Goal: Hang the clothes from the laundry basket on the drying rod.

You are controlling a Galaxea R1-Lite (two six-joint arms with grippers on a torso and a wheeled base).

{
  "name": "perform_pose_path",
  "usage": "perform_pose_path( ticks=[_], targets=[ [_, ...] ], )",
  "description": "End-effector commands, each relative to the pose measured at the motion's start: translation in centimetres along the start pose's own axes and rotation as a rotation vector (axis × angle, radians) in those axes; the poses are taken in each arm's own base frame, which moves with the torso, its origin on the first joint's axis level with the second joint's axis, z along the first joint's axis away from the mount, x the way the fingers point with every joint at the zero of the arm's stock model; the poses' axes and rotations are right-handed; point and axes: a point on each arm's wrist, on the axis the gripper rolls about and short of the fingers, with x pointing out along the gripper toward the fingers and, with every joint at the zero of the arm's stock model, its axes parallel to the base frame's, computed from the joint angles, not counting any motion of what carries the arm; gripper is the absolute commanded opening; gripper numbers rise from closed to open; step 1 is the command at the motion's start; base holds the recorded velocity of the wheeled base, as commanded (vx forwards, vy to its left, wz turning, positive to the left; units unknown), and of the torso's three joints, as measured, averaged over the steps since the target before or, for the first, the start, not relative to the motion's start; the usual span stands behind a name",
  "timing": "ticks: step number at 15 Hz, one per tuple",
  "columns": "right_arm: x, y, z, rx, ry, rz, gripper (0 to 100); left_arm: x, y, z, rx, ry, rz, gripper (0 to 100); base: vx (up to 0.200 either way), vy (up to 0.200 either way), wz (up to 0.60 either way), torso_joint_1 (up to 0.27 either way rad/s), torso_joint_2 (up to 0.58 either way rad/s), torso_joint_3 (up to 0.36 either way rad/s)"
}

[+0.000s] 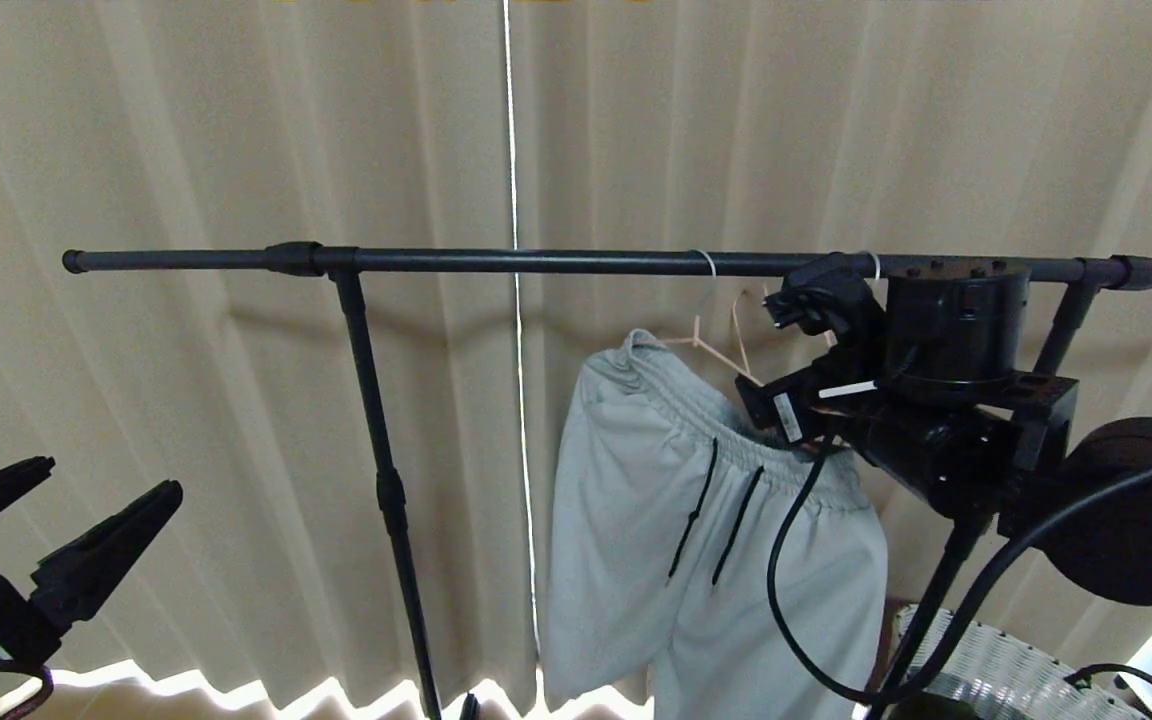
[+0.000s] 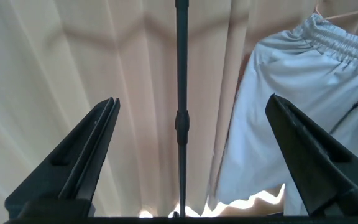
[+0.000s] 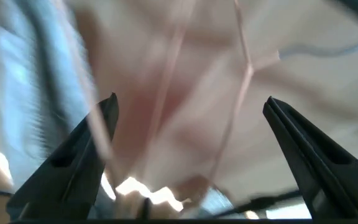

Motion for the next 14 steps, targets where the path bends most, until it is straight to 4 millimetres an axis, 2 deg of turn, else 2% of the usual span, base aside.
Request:
perform_pose_path(
  ticks=[1, 5, 12, 14],
  targets=[
    [-0.8, -0.5, 0.1, 0.014, -0.028, 0.011, 100, 0.0, 0.0, 0.0, 0.0, 0.0, 0.001, 100, 0.0, 0.0, 0.0, 0.0, 0.0, 0.0],
    [-2.5, -1.2, -0.5, 0.038, -0.097, 0.096, 100, 0.0, 0.0, -0.1, 0.0, 0.003, 0.0, 100, 0.0, 0.0, 0.0, 0.0, 0.0, 0.0],
    [-3.2, -1.3, -0.7, 0.06, -0.161, 0.158, 100, 0.0, 0.0, -0.2, -0.001, 0.007, 0.0, 100, 0.0, 0.0, 0.0, 0.0, 0.0, 0.0],
    [-4.2, -2.1, -0.3, 0.079, -0.205, 0.151, 100, 0.0, 0.0, -0.2, -0.002, 0.008, 0.003, 100, 0.0, 0.0, 0.0, 0.0, 0.0, 0.0]
  ],
)
